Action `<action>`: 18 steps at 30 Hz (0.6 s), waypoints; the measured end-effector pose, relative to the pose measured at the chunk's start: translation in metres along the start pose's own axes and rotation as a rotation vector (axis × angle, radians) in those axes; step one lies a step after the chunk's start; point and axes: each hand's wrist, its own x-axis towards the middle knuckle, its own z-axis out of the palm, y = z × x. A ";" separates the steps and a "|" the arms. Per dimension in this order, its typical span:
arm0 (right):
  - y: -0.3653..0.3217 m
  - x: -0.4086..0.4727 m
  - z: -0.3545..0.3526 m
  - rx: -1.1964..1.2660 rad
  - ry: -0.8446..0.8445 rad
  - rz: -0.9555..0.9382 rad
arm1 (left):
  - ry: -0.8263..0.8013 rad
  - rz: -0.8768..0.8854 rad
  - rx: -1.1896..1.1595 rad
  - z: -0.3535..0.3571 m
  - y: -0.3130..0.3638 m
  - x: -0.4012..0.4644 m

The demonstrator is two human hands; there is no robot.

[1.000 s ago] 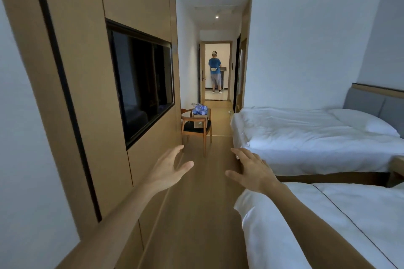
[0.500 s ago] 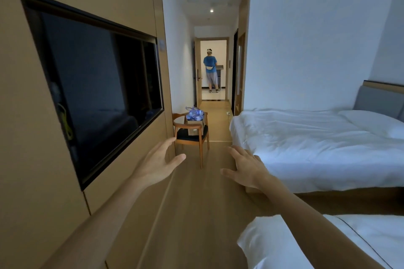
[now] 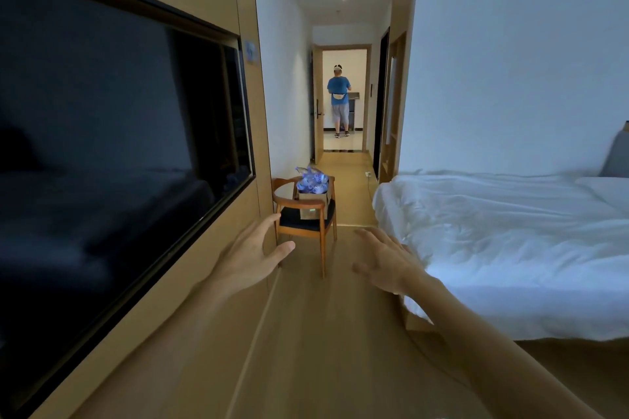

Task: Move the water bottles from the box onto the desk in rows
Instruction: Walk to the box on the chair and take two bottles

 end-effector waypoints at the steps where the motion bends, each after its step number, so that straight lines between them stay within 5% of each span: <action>1: 0.004 0.024 0.006 0.000 -0.003 0.009 | -0.001 0.000 0.001 0.006 -0.010 0.025; 18: 0.107 0.370 0.054 0.021 0.023 0.101 | -0.116 0.101 -0.012 0.105 -0.101 0.391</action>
